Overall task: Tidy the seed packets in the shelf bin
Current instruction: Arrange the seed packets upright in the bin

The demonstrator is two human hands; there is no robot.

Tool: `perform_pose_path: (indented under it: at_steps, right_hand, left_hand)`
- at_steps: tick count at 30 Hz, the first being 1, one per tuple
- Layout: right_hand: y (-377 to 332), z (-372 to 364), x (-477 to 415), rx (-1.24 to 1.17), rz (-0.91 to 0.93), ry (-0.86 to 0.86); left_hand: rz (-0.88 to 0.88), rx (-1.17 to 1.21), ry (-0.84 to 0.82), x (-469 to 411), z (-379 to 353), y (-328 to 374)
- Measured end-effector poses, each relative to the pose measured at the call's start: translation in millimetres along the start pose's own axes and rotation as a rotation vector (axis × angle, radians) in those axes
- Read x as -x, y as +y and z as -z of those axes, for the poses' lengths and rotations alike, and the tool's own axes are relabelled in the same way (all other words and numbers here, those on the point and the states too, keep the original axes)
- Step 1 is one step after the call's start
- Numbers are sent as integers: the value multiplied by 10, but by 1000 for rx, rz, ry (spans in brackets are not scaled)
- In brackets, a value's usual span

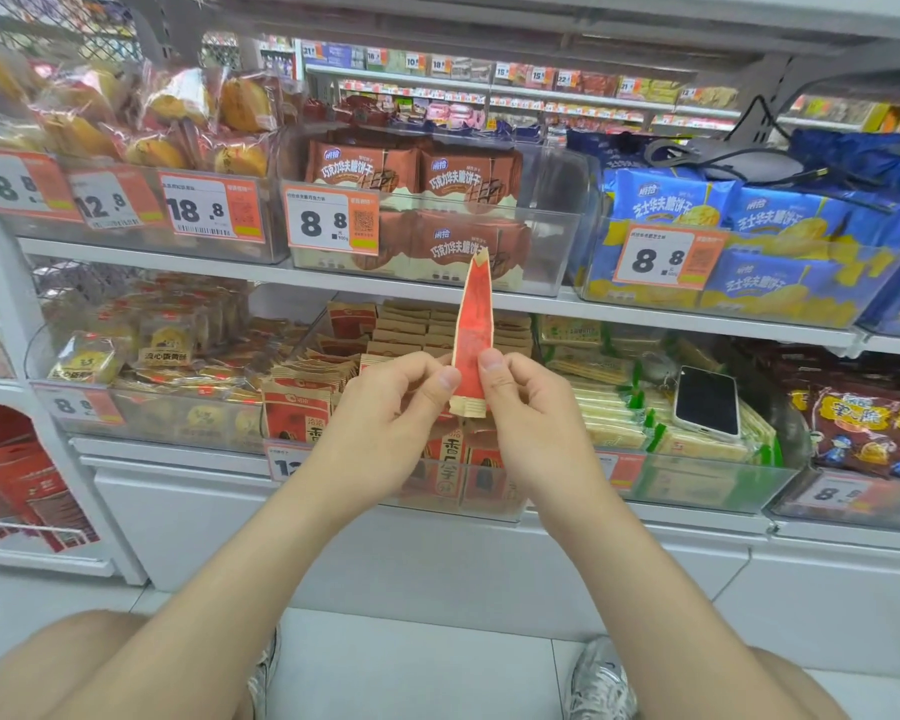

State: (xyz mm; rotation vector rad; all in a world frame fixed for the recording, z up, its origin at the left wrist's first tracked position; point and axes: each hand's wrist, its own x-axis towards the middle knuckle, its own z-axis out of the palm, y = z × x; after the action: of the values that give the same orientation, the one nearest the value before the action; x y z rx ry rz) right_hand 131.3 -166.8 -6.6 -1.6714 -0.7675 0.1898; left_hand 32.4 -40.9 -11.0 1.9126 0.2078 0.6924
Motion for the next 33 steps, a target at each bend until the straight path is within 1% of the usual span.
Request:
perform_pose_path:
  at_steps: [3,4,7,9,11,12,13,16,18,21,26,28,30,33]
  right_hand:
    - [-32,60,9,-193,-108,-25]
    - [-34,71,13,-205,-125,-20]
    - [-25,52,39,-70,-76,62]
    - [-12,23,53,94,13,140]
    - [-19,24,63,154,97,172]
    - [-22,41,60,109,101,166]
    - [-35,62,51,32,67,152]
    - [-68,141,25,-155,-109,69]
    - [-59,191,6,-211,-165,-8]
    - [-58,231,-7,-309,-203,-41]
    - [-59,240,0,-376,-189,-40]
    - [-54,245,3,-349,-186,-51]
    - [-62,246,6,-261,-180,-77]
    - [-60,228,36,-61,-167,-179]
  left_hand:
    - [77,179,45,5,-5,58]
    - [102,250,37,5,-3,92]
    - [140,373,-25,4,-2,153]
    - [136,347,-70,28,-14,168]
    - [148,318,-48,34,-17,161]
    - [159,310,-17,26,-10,148]
    - [173,310,13,15,4,135]
    - [216,336,64,-6,43,103]
    - [227,331,83,-3,48,85]
    - [256,357,125,-15,55,97]
    - [284,366,115,-24,82,119]
    - [304,390,105,-25,76,144]
    - [321,387,108,-33,63,169]
    - [305,372,188,-30,22,181]
